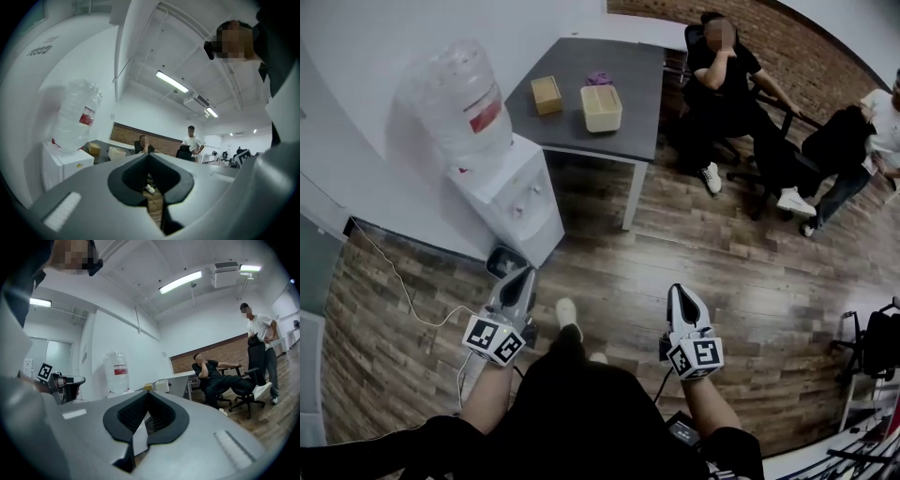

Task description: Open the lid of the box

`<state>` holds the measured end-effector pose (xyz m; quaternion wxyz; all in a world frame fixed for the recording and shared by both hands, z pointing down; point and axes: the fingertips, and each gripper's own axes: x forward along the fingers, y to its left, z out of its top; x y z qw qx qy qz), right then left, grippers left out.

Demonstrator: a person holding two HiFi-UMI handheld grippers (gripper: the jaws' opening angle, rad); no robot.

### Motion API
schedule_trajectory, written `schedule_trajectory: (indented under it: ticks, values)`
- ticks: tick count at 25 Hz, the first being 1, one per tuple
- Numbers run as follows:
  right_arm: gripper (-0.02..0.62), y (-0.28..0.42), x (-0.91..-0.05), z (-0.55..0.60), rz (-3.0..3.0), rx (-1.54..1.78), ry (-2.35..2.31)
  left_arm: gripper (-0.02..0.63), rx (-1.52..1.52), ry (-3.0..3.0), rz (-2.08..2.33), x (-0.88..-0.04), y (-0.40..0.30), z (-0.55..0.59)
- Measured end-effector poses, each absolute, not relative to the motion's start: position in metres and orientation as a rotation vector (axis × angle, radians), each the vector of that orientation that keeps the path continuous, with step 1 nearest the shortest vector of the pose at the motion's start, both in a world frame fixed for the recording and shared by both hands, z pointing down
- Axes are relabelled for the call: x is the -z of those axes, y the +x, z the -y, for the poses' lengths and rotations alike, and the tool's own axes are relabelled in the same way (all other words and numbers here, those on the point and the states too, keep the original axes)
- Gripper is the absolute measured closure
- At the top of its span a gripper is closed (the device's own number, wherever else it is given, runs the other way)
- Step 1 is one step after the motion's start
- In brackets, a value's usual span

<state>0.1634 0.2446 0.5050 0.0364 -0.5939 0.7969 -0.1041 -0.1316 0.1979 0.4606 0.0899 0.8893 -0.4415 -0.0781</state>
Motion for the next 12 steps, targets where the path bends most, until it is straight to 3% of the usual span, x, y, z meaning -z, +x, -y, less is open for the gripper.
schedule_trajectory:
  ticks: [12]
  values:
    - [0.594,0.184,-0.482,-0.162,-2.430,0.191,-1.976,0.606,0.309,2.716,1.184,-0.467,-0.097,-0.085]
